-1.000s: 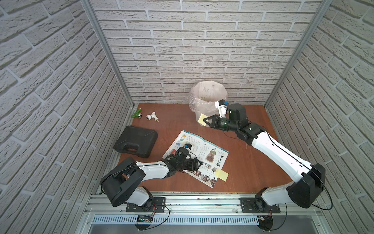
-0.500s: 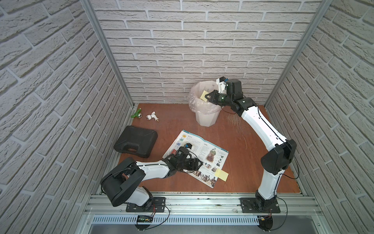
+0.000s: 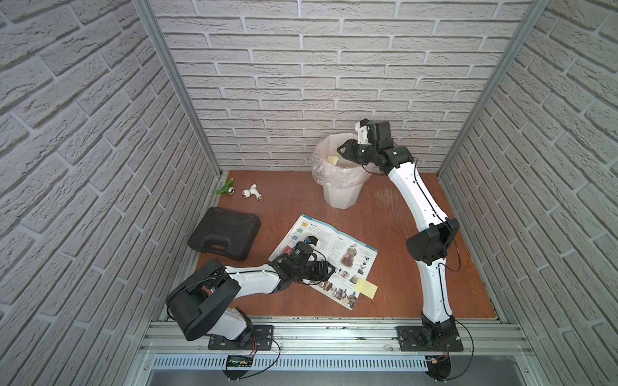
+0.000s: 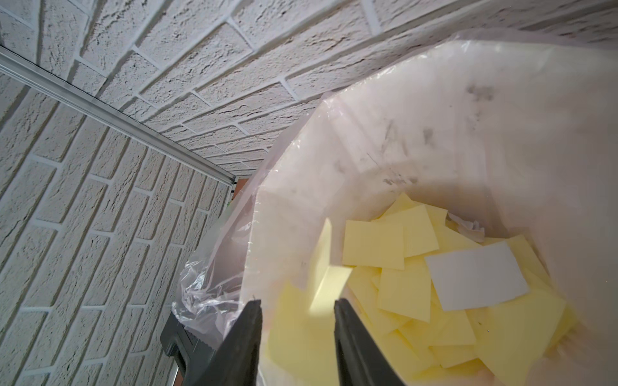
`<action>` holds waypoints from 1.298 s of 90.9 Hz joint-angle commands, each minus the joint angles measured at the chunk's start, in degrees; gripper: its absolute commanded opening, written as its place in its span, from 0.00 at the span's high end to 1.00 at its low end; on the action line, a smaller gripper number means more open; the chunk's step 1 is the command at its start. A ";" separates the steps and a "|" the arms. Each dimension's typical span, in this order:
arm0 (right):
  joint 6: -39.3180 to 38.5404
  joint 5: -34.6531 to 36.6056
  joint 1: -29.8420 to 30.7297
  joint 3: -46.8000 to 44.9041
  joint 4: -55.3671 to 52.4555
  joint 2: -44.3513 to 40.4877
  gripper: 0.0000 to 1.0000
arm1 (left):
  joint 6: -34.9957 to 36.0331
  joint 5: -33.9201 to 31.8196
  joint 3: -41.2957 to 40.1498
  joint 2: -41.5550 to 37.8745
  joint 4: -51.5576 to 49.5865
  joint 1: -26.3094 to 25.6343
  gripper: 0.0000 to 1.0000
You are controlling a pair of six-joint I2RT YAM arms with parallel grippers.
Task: Peel off the used sticky note
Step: Place the note in the trash bin, then tear off the note from the book.
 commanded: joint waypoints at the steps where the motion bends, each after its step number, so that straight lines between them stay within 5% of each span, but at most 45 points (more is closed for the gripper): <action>1: -0.30 0.05 -0.53 1.40 0.23 -1.40 0.50 | 0.55 0.31 2.15 1.11 0.49 -0.67 0.24; 26: -2.23 -2.40 -1.15 -7.06 1.37 -10.33 0.46 | 1.77 -0.72 5.41 2.49 -1.46 -3.49 0.23; 83: -2.46 -3.63 -2.23 -67.70 14.93 -51.51 0.39 | 3.70 2.32 13.55 10.96 -2.35 -7.79 0.24; 118: 3.09 -7.29 -2.26 -99.35 17.27 -65.32 0.41 | 3.10 4.19 14.86 14.02 -0.63 -8.23 0.25</action>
